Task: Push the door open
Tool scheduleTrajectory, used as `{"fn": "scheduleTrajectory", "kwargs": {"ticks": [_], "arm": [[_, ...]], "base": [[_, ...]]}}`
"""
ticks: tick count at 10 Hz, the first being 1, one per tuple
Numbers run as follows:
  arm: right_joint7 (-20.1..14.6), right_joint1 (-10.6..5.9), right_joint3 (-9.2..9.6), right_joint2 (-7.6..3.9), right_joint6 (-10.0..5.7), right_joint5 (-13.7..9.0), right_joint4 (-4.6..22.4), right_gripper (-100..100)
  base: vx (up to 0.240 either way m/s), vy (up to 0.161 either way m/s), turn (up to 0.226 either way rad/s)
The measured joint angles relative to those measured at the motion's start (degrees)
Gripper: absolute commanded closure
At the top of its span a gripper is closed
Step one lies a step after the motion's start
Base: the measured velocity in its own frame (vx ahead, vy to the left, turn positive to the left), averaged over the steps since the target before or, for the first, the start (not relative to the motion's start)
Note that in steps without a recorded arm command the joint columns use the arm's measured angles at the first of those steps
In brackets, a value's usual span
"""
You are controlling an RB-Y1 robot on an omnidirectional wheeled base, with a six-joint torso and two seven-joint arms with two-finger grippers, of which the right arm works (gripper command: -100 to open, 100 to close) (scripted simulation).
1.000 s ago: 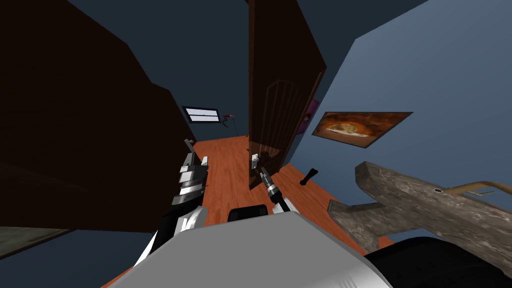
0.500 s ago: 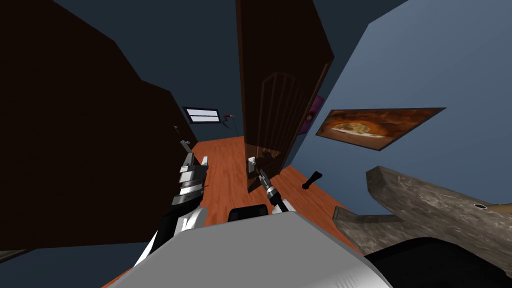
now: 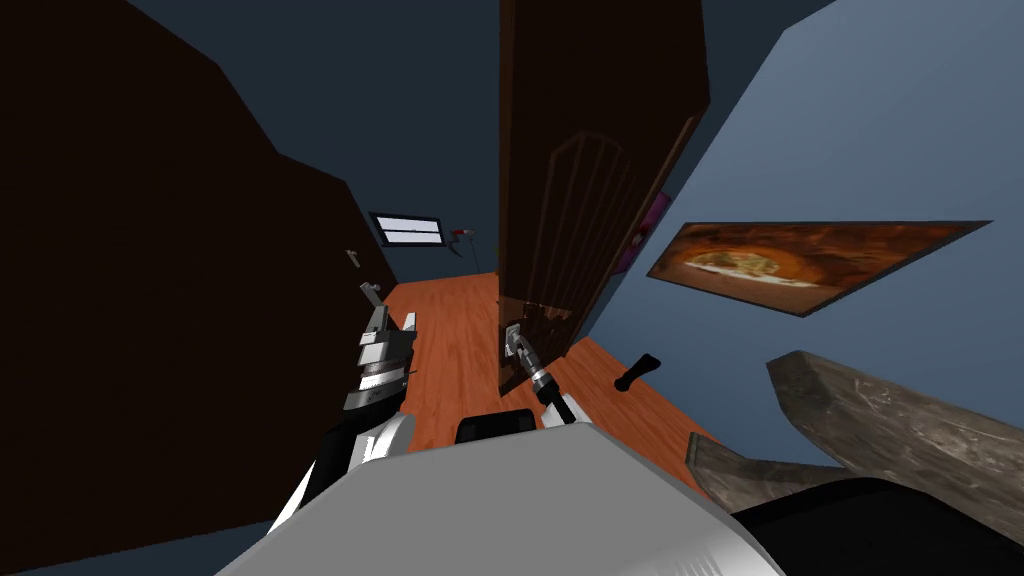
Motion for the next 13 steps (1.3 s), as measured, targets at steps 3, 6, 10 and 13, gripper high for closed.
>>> {"fn": "scheduleTrajectory", "kwargs": {"ticks": [3, 6, 10, 13], "arm": [[0.19, -0.83, -0.35, 0.75, 0.10, -0.09, 1.08, 100], [0.19, -0.99, -0.41, 0.76, 0.17, -0.09, 1.00, 100], [0.31, -1.05, -0.61, 1.01, 0.22, -0.09, 1.57, 100], [0.54, -1.21, -1.84, 1.35, 0.99, -0.32, 2.16, 100]], "base": [[0.081, 0.021, 0.014], [-0.013, -0.005, 0.008], [0.052, 0.039, -0.022], [0.139, 0.113, -0.037]]}}
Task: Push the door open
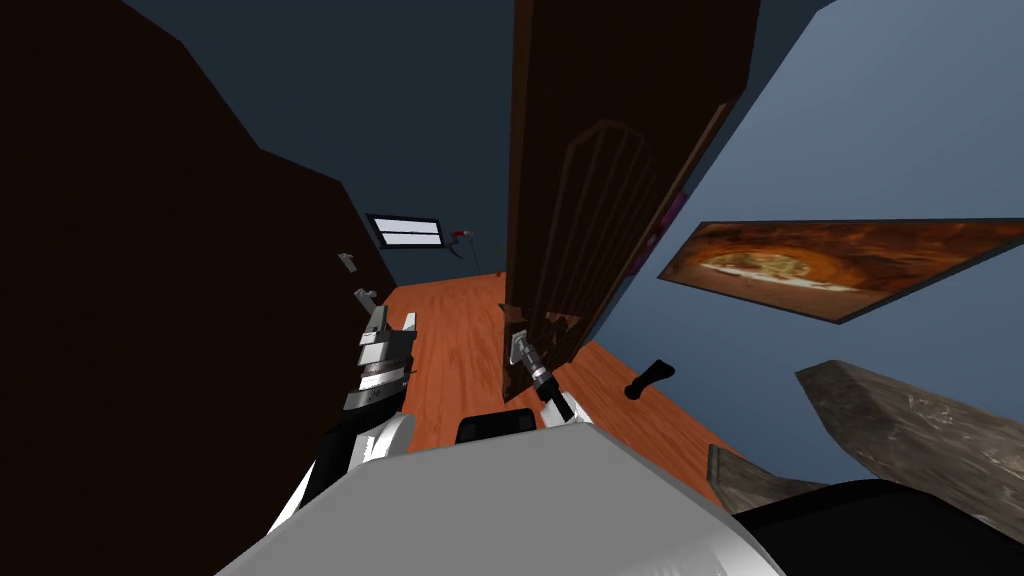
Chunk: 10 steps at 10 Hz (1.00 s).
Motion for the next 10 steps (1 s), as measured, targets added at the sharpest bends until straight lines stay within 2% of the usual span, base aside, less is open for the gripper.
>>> {"fn": "scheduleTrajectory", "kwargs": {"ticks": [1, 3, 6, 8, 10], "arm": [[0.05, -0.46, -0.43, 0.21, -0.19, -0.11, 0.55, 100], [0.56, -1.75, -1.75, 1.36, 0.37, -0.23, 1.67, 100], [1.25, -2.99, -3.69, 2.61, 0.55, -0.41, 2.60, 100], [1.86, -2.99, -4.71, 3.41, 1.13, -0.40, 2.60, 100], [1.90, -4.38, -5.94, 3.72, 1.05, -0.74, 4.46, 100]], "base": [[0.163, 0.118, -0.054], [0.181, 0.109, -0.043], [0.106, 0.101, -0.056], [0.079, 0.071, -0.043], [0.076, 0.081, -0.050]]}}
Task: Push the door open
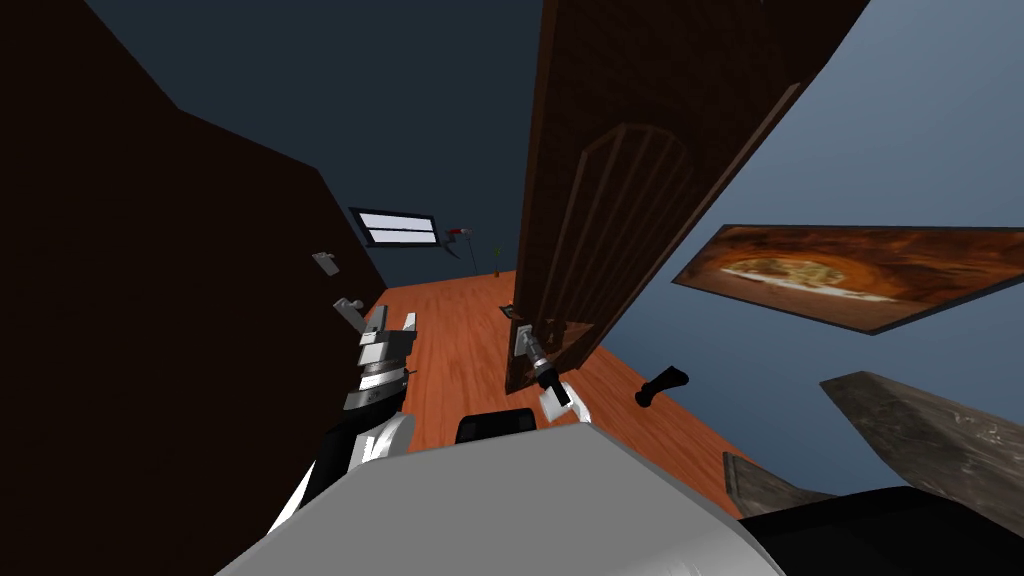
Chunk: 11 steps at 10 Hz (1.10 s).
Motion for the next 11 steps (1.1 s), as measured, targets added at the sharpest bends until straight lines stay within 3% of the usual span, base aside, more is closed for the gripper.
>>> {"fn": "scheduleTrajectory", "kwargs": {"ticks": [2, 8, 11], "arm": [[0.36, -0.07, -1.14, 0.44, 0.27, -0.13, 0.19, 100], [1.31, -2.84, -4.94, 2.42, 0.74, -0.70, 3.07, 100], [1.95, -2.96, -6.62, 3.25, 1.97, -0.81, 2.61, 100]], "base": [[0.094, 0.095, -0.069], [0.095, 0.083, -0.048], [0.097, 0.074, -0.044]]}}
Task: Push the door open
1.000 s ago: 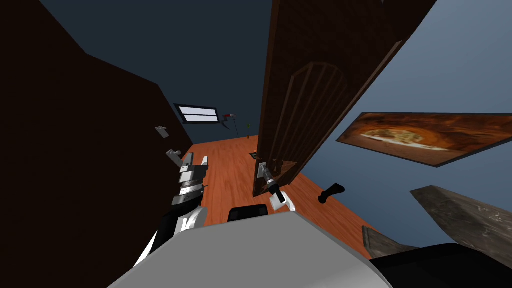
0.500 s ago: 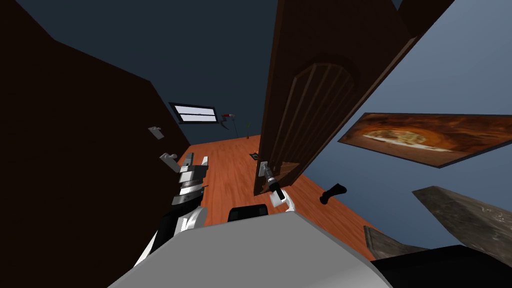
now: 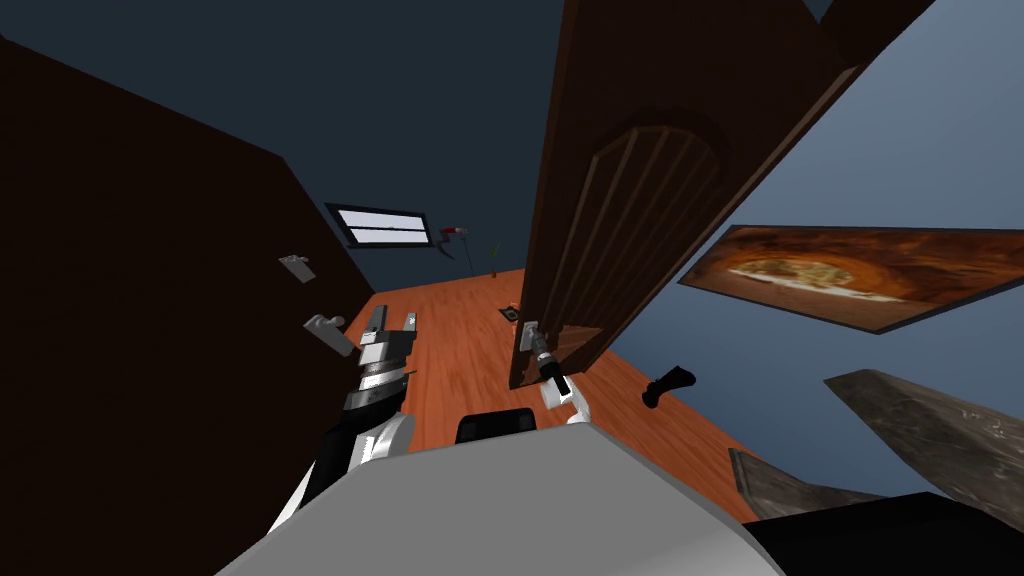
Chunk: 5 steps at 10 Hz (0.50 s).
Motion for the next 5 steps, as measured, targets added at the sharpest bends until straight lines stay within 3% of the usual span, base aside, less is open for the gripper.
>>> {"fn": "scheduleTrajectory", "kwargs": {"ticks": [2, 5], "arm": [[0.27, -0.97, -1.20, 0.58, -0.54, -0.22, 1.68, 100], [0.70, -1.89, -3.21, 1.20, 0.11, -0.51, 2.29, 100]], "base": [[0.096, 0.095, -0.052], [0.117, 0.110, -0.058]]}}
